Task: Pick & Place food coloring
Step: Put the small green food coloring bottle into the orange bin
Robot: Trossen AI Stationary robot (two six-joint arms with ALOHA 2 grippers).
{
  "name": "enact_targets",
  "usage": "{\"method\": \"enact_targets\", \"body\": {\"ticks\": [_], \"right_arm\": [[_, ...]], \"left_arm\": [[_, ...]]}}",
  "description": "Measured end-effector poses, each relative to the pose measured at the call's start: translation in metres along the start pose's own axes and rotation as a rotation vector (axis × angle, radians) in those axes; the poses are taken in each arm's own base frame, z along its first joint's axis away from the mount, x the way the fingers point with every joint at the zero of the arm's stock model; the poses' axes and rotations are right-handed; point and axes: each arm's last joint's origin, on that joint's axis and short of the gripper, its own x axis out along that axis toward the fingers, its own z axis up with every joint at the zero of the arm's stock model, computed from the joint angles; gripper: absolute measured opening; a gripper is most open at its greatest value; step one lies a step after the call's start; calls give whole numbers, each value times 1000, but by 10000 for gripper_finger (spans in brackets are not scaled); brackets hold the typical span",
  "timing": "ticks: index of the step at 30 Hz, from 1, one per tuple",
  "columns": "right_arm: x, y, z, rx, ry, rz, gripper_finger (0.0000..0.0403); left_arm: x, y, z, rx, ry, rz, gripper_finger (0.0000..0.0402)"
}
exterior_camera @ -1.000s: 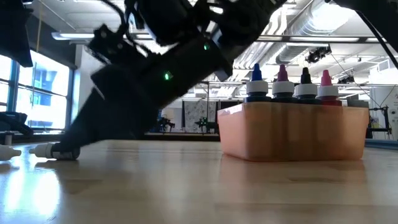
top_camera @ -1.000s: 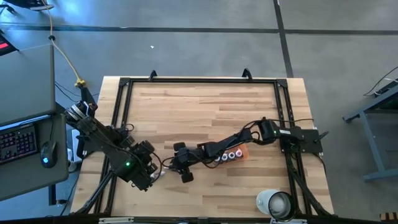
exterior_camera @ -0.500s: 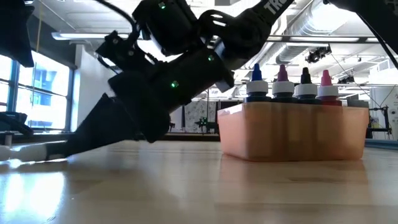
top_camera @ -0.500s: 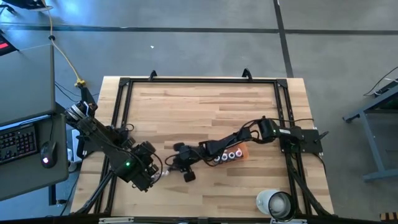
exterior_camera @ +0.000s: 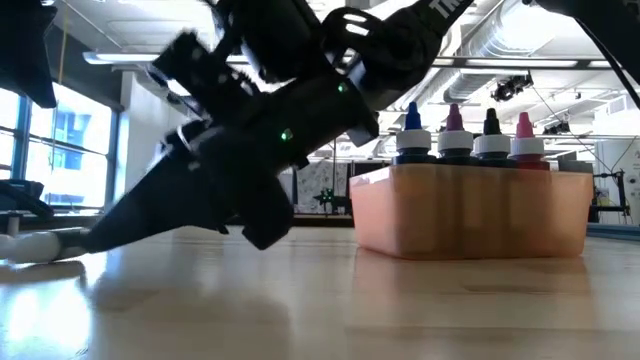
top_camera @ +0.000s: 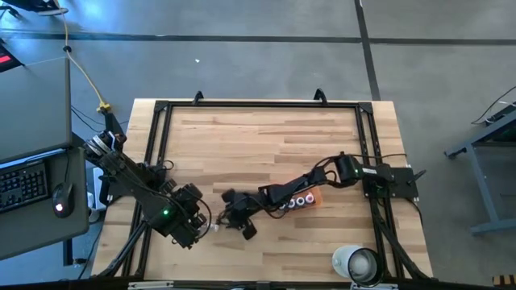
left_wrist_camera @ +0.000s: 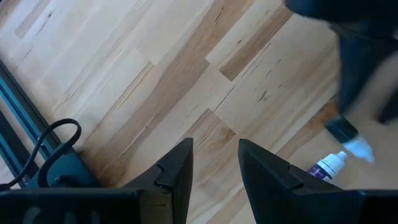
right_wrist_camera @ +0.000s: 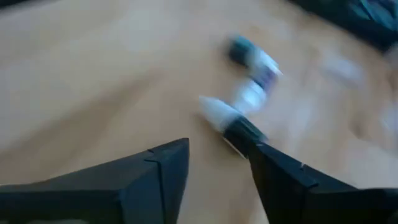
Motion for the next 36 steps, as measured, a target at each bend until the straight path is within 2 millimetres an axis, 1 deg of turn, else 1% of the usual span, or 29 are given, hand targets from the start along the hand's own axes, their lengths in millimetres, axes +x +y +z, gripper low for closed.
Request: {"method": "enact_targets", "body": {"ticks": [3,6,10,12,16,18,21,24,26,30,36], "right_arm": [[1,8,7,-58,-65,54,175],[2,15,16,-79,-133,58,183],[2,18,21,-95,-144,-14,183],[2,18,22,-96,-147,-23,184],[2,18,21,-95,-139,-23,184],[2,18,20,-94,-134,-22,184],[3,19,18,-86,-109,-13,184],[3,19,16,-73,-90,-9,184],[3,19,15,-70,-70,-30,184],[3,18,13,-67,-39,-83,184],[3,15,13,-67,-42,-96,184]], "left_arm": [[0,-2,0,-11,-1,-21,126],[0,-10,1,-50,-3,-96,126],[-3,-28,1,-130,48,-268,126],[-4,-38,2,-163,66,-348,126],[2,-58,-1,-194,80,-424,126],[8,-64,-5,-188,105,-411,126],[22,-72,-13,-190,166,-346,126],[33,-75,-18,-217,238,-272,126],[39,-78,-21,-237,253,-244,126],[44,-82,-24,-261,230,-226,126],[46,-82,-20,-265,185,-225,126]]}}
